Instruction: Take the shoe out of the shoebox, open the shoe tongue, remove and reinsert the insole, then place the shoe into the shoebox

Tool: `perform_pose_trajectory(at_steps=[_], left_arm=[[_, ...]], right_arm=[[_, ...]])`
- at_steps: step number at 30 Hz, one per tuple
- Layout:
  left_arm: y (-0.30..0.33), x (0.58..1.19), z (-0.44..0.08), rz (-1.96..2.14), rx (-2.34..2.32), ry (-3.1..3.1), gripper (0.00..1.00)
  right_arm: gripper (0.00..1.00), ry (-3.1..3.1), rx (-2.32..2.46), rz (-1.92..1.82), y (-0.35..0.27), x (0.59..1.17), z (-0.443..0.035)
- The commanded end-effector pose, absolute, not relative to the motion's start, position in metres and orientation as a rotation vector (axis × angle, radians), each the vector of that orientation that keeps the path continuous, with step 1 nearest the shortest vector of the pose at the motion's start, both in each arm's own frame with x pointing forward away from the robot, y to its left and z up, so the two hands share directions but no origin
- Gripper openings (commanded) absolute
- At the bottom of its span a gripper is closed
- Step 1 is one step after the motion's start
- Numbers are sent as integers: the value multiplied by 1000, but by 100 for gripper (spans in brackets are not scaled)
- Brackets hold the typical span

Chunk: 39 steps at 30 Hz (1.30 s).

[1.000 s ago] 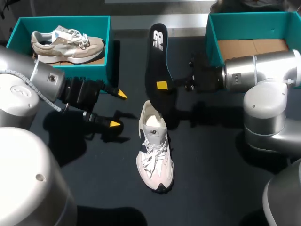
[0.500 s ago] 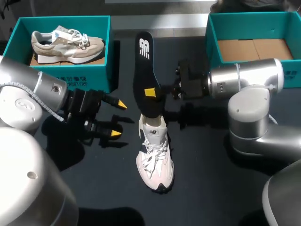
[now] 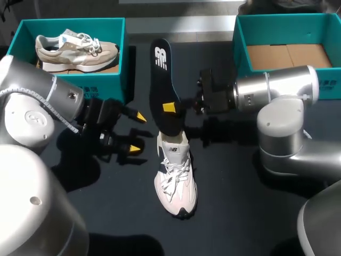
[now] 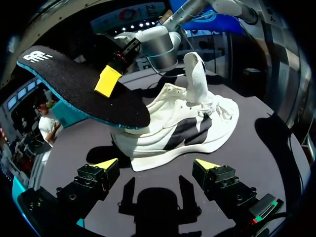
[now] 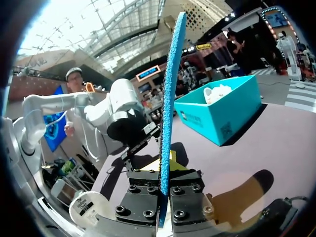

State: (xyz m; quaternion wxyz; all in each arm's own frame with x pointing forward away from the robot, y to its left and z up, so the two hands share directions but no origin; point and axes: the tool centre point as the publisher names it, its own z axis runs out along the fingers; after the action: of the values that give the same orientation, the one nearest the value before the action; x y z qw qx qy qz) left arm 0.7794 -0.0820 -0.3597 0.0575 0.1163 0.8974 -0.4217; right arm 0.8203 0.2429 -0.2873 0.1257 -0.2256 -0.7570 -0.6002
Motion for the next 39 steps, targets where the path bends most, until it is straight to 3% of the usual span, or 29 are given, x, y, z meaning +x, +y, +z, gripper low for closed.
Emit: perform_pose_trajectory(at_steps=[1, 29, 39], left_arm=[[-88, 780, -356, -1264, 350, 2720, 100], [-113, 788, -344, -1202, 427, 2778, 100], [-113, 790, -344, -1189, 417, 2778, 100]], right_arm=[[0, -2193, -657, -1775, 242, 814, -292], [0, -2194, -696, -1757, 238, 800, -297], [0, -2169, -711, -1676, 235, 791, -320]])
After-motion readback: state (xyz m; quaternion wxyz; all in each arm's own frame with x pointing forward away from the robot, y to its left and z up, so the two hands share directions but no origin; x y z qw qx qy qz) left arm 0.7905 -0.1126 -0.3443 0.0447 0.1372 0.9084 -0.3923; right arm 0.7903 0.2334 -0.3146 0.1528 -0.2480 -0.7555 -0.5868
